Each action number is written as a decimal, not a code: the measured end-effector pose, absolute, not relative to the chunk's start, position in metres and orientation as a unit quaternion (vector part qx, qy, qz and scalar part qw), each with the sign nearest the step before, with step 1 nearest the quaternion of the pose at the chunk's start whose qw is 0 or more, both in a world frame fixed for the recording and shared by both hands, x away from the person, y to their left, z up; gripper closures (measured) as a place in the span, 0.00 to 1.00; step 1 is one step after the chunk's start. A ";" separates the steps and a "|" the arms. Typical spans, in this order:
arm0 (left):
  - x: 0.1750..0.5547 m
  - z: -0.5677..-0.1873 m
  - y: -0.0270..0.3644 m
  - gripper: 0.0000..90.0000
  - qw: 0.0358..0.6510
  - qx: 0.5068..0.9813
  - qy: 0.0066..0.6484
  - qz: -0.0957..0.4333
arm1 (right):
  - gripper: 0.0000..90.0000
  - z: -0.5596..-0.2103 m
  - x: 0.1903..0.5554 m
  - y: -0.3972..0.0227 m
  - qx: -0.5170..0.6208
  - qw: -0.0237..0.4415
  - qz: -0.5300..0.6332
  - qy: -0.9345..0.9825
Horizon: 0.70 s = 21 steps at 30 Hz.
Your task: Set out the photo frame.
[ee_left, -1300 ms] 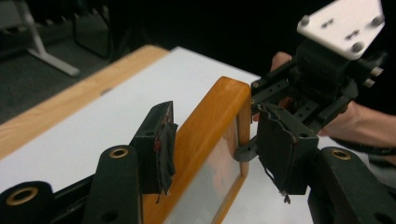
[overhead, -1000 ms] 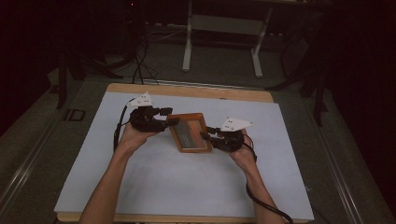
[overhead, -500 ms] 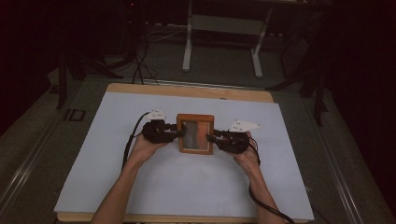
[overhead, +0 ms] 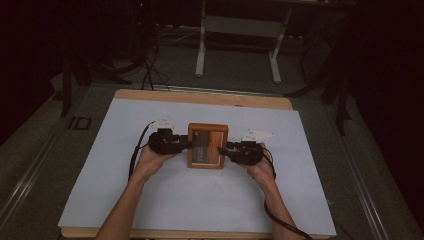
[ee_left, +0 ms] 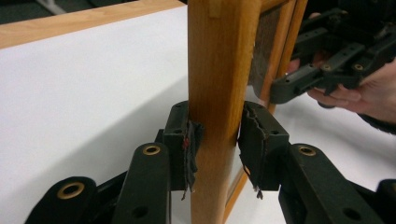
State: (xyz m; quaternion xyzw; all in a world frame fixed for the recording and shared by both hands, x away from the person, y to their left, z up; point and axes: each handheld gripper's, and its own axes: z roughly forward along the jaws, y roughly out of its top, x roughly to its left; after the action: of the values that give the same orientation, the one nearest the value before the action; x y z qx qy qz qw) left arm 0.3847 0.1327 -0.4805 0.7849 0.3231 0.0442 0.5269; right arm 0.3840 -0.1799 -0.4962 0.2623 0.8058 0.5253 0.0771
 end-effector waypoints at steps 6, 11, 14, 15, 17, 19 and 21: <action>0.389 -0.483 0.130 0.72 0.508 0.788 0.343 0.057 | 0.69 -0.498 0.390 -0.178 0.280 0.079 0.509 0.810; 0.390 -0.486 0.131 0.69 0.506 0.787 0.347 0.057 | 0.69 -0.500 0.391 -0.179 0.282 0.076 0.506 0.812; 0.389 -0.487 0.132 0.64 0.517 0.783 0.342 0.050 | 0.62 -0.501 0.390 -0.179 0.282 0.082 0.499 0.816; 0.388 -0.487 0.132 0.63 0.519 0.783 0.340 0.050 | 0.61 -0.501 0.390 -0.180 0.281 0.081 0.500 0.815; 0.387 -0.487 0.133 0.59 0.522 0.780 0.341 0.050 | 0.56 -0.500 0.391 -0.182 0.285 0.081 0.505 0.811; 0.386 -0.486 0.135 0.56 0.527 0.777 0.340 0.051 | 0.51 -0.499 0.391 -0.184 0.286 0.079 0.512 0.806; 0.385 -0.486 0.137 0.53 0.533 0.774 0.340 0.049 | 0.45 -0.497 0.390 -0.186 0.286 0.082 0.518 0.802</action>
State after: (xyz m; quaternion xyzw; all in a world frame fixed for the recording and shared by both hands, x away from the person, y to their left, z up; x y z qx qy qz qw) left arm 0.3848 0.1374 -0.4855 0.7735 0.3399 0.0490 0.5327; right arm 0.3898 -0.1857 -0.4966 0.2862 0.8020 0.5179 0.0821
